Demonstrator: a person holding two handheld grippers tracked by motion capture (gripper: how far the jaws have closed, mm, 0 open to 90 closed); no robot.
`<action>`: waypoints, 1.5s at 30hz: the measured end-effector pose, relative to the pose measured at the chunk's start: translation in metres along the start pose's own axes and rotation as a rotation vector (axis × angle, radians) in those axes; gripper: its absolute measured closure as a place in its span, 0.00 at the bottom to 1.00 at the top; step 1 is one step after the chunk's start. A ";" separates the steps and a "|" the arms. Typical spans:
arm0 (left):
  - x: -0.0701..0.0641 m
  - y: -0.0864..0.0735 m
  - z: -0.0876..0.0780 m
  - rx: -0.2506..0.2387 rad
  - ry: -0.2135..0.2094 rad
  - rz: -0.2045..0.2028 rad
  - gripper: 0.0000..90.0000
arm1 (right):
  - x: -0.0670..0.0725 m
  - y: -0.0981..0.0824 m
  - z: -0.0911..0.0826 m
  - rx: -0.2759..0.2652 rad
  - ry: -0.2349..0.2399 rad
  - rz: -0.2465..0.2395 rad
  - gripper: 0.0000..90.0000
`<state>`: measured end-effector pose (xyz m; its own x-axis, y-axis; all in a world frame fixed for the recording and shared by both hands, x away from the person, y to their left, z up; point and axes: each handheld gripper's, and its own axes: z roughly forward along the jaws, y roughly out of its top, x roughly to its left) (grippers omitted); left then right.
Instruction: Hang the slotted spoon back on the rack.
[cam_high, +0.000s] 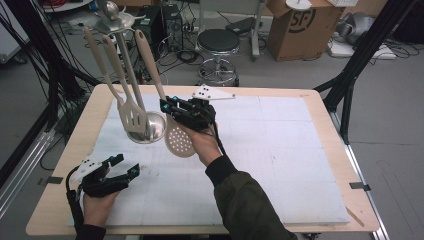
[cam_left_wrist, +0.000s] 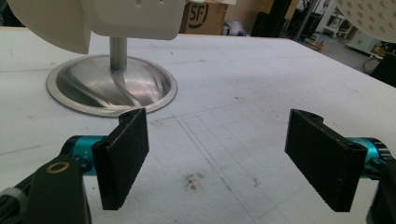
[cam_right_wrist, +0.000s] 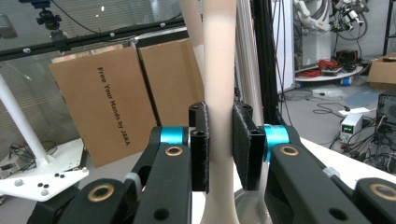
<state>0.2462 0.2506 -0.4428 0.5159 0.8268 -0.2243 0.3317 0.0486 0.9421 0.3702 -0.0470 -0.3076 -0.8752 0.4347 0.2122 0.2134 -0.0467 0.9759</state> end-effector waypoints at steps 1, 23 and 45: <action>0.000 0.000 0.000 0.003 0.000 0.003 0.25 | 0.000 0.000 0.001 0.002 0.003 0.005 0.87; 0.002 -0.001 -0.003 -0.002 0.005 -0.003 0.25 | -0.006 0.003 0.020 0.025 0.033 0.031 0.87; 0.003 -0.001 -0.003 0.000 0.011 -0.004 0.25 | -0.013 -0.003 0.031 0.040 0.067 0.061 0.86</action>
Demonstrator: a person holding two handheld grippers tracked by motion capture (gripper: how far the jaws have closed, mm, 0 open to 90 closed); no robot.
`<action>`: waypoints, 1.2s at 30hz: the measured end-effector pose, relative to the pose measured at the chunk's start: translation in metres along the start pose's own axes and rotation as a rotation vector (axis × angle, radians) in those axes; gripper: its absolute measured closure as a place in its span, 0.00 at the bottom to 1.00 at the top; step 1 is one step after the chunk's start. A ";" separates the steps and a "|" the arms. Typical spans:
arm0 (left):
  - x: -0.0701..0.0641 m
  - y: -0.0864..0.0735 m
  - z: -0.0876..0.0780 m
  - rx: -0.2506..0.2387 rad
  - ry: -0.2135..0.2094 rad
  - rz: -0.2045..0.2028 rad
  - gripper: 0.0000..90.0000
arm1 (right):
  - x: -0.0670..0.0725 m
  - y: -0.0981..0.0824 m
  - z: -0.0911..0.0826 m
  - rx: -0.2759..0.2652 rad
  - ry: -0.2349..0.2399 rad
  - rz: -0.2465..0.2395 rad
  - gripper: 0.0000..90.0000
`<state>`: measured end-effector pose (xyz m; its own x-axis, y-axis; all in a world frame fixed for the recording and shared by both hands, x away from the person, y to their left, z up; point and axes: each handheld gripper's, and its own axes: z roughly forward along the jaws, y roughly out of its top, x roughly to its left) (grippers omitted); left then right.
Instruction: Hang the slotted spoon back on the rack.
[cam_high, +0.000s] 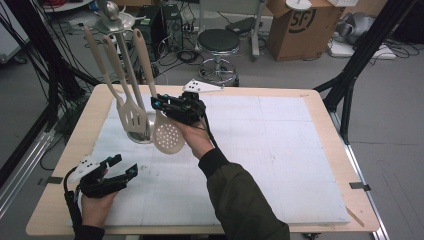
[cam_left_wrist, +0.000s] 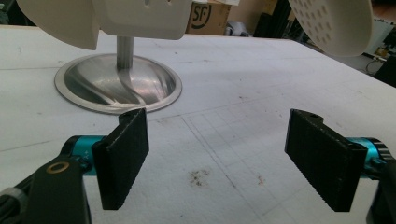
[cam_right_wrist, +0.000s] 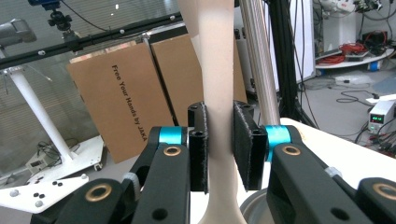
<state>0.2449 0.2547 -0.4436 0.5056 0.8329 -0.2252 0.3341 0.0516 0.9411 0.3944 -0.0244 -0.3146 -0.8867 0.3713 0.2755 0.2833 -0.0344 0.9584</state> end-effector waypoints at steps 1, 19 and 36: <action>0.000 0.000 0.000 0.001 0.000 0.001 0.25 | 0.000 0.000 0.001 0.001 0.000 0.000 0.86; 0.000 0.000 0.000 0.000 -0.005 0.003 0.25 | -0.007 0.003 -0.006 -0.035 -0.079 0.033 0.54; -0.001 0.000 -0.003 -0.006 0.001 0.002 0.25 | 0.007 0.001 -0.023 0.073 -0.101 0.004 0.29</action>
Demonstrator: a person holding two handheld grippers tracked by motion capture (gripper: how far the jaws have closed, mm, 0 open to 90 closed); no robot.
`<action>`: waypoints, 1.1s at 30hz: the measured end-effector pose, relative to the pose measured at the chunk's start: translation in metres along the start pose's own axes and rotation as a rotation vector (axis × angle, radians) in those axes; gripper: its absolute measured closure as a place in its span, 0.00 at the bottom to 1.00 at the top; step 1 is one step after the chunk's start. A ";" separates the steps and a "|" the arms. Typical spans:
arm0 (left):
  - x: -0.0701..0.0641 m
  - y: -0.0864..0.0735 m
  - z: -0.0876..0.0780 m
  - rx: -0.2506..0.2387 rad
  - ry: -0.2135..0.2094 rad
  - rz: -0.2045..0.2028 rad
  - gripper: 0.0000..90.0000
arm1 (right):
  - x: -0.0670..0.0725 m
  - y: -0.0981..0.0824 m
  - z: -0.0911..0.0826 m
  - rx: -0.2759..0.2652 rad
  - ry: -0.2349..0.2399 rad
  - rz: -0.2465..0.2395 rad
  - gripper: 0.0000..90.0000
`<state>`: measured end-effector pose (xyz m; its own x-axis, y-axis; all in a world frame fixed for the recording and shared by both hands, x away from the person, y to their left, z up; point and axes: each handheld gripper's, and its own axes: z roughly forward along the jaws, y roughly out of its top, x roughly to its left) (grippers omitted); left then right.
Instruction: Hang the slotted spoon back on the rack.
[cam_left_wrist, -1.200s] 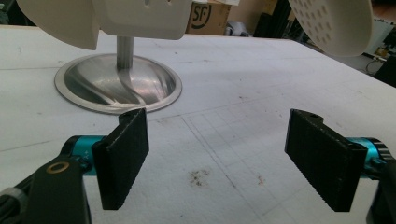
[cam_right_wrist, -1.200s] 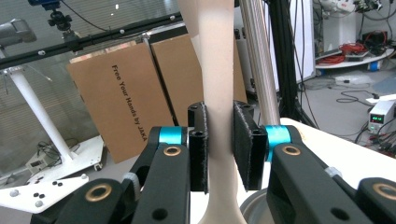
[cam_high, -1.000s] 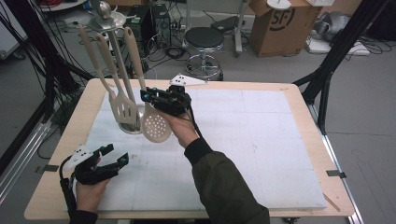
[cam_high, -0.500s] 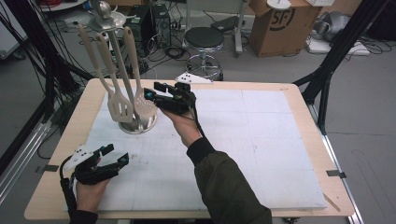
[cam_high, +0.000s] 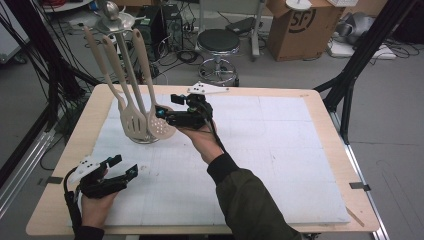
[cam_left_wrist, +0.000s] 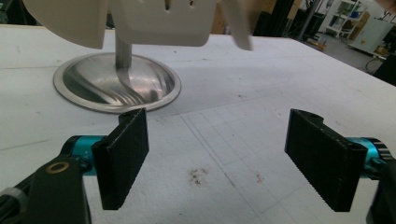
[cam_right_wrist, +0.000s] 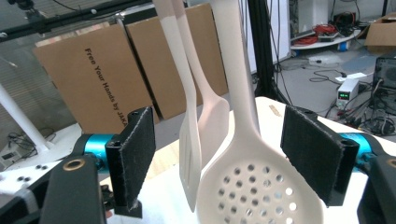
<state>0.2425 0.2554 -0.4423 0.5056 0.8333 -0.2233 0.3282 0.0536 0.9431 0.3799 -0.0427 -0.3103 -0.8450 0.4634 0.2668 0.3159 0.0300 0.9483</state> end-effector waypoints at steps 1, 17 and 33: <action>0.000 0.000 -0.001 -0.004 0.001 -0.005 0.25 | 0.001 -0.001 -0.002 0.003 0.001 -0.001 0.29; -0.003 0.000 0.002 0.007 -0.008 0.005 0.25 | 0.000 -0.043 -0.063 0.040 -0.033 -0.032 0.26; -0.010 0.000 0.008 0.020 -0.033 0.013 0.25 | -0.002 -0.071 -0.099 0.082 -0.091 -0.063 0.25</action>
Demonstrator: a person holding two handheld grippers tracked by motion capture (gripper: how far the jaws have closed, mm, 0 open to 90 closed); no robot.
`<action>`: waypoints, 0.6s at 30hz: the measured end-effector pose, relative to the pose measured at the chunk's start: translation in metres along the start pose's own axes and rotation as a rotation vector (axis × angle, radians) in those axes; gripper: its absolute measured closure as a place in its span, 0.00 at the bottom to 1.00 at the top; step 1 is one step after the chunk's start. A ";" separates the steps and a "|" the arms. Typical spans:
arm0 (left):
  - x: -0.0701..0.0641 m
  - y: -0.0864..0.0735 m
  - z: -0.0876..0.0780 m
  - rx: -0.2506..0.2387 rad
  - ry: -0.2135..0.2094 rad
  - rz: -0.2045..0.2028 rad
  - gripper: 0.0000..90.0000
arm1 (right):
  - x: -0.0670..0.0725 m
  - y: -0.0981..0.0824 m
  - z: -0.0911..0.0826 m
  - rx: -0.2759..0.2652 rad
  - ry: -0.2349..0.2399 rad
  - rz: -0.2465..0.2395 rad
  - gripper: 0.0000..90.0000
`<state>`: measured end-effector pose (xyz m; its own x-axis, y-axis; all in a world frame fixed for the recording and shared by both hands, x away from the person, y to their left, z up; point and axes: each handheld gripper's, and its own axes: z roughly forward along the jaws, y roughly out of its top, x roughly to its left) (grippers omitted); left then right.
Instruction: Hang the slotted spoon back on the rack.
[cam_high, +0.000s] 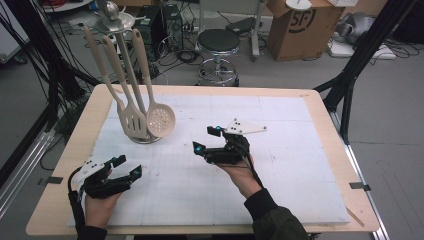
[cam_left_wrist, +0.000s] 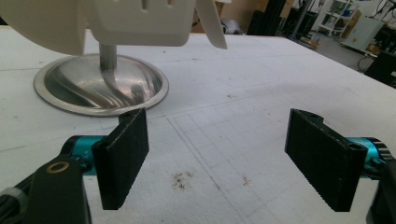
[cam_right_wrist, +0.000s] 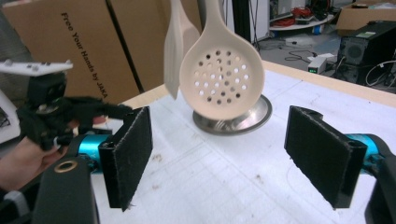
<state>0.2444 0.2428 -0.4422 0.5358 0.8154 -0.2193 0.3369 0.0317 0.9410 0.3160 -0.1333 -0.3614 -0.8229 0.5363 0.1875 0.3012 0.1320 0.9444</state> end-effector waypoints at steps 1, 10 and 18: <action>0.000 0.000 0.001 0.001 -0.001 0.001 0.25 | 0.001 -0.002 -0.003 0.003 -0.007 -0.011 0.25; -0.006 0.000 0.009 0.014 -0.024 0.011 0.25 | -0.008 -0.023 -0.025 0.009 -0.038 0.003 0.25; -0.010 0.000 0.015 0.021 -0.039 0.012 0.25 | -0.011 -0.043 -0.041 0.015 -0.057 -0.011 0.25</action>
<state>0.2505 0.2260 -0.4437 0.5697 0.7924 -0.2180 0.3462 0.0092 0.9381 0.2924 -0.1792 -0.3931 -0.7973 0.5816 0.1613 0.3001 0.1502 0.9420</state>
